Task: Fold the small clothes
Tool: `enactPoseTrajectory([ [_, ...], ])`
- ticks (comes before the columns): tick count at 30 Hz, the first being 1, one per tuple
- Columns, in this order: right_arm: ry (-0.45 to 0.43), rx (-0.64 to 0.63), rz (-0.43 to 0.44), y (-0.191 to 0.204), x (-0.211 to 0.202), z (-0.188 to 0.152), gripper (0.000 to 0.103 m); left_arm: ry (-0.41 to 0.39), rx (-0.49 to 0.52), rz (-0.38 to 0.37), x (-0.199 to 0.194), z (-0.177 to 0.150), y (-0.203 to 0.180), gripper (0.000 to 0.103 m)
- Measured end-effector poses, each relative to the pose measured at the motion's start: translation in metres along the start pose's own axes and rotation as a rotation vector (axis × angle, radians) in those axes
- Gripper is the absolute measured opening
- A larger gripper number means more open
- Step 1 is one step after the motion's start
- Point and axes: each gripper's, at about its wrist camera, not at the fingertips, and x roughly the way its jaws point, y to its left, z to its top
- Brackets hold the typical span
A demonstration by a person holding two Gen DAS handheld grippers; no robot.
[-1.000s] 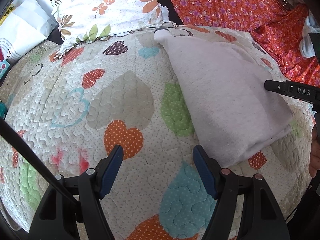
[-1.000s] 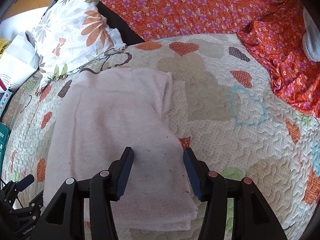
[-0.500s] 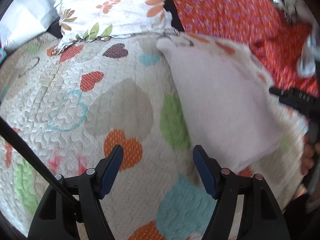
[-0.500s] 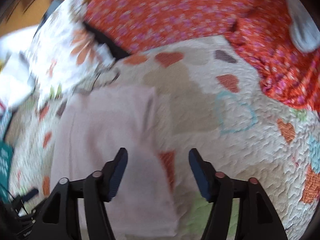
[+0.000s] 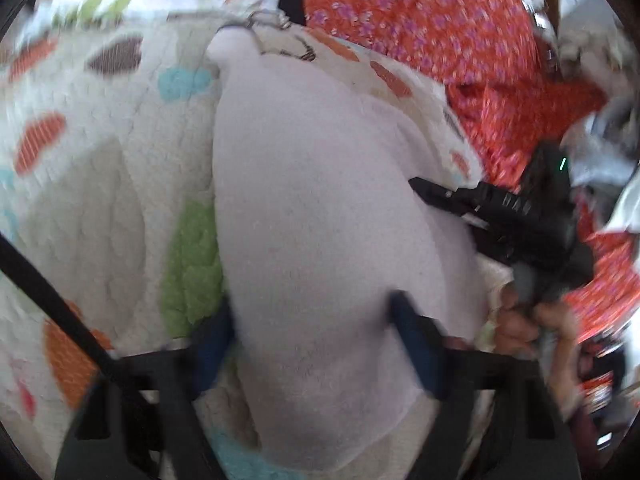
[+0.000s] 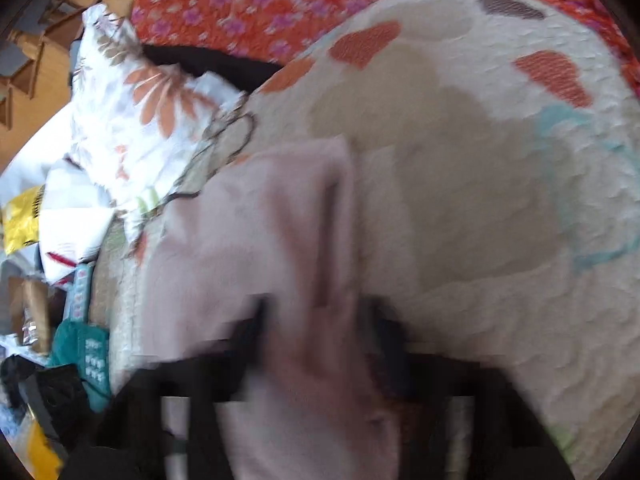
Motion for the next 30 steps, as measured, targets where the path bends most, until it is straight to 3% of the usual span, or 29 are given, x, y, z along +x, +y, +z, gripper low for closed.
enactPoseTrajectory([
  [3, -0.013, -0.003, -0.023, 0.007, -0.008, -0.002, 0.029, -0.021, 0.031, 0.005, -0.013, 0.001, -0.005, 0.038],
  [8, -0.012, 0.010, -0.044, 0.006, -0.010, -0.006, 0.029, -0.012, 0.060, 0.032, -0.017, -0.006, -0.005, 0.033],
  [16, -0.001, 0.109, 0.082, -0.001, -0.022, -0.010, 0.026, -0.020, 0.024, -0.028, -0.036, -0.006, 0.004, 0.027],
  [19, 0.006, 0.094, 0.040, -0.002, -0.021, -0.014, 0.032, -0.005, 0.042, 0.007, -0.032, -0.009, 0.002, 0.031],
  [22, -0.002, 0.058, -0.030, 0.000, -0.021, -0.016, 0.045, 0.000, 0.075, 0.085, -0.028, -0.017, -0.002, 0.041],
  [24, -0.039, 0.006, -0.086, 0.008, -0.029, -0.017, 0.048, -0.007, 0.118, 0.116, -0.032, -0.024, -0.005, 0.047],
  [30, -0.269, -0.193, -0.261, 0.047, -0.077, -0.029, 0.045, -0.138, 0.175, 0.165, -0.064, -0.037, -0.014, 0.061],
])
